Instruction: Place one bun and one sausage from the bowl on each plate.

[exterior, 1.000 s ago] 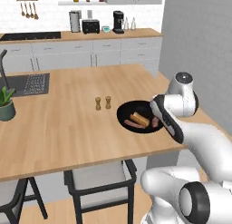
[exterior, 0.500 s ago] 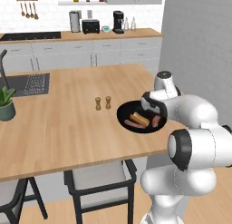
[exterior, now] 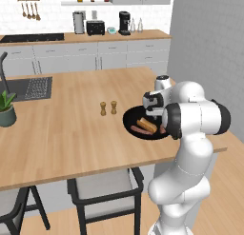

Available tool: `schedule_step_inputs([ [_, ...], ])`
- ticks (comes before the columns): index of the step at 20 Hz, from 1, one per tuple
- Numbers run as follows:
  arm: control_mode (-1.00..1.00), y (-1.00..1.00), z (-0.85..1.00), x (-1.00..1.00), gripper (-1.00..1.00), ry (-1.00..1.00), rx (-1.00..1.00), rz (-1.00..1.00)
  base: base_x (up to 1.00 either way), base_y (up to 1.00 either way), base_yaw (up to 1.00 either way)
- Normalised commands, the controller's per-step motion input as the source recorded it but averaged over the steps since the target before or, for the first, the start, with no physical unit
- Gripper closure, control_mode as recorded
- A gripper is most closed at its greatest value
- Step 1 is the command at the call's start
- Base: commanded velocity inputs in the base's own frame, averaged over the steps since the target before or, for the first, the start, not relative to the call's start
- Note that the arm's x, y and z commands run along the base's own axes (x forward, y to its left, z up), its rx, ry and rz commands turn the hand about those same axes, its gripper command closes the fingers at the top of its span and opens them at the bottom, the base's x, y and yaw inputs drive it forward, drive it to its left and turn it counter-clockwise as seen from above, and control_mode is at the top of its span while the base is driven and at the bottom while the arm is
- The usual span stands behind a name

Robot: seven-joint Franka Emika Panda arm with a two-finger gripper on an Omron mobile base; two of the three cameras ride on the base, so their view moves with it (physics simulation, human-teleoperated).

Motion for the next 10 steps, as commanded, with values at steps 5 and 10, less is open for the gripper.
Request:
schedule_step_inputs([
  [5,-1.0,-0.09,-0.58,0.31,-1.0,0.0,0.0,0.0,0.0,0.0,0.0],
  [10,-1.0,-0.15,-0.43,-0.02,-1.0,0.0,0.0,0.0,0.0,0.0,0.0],
])
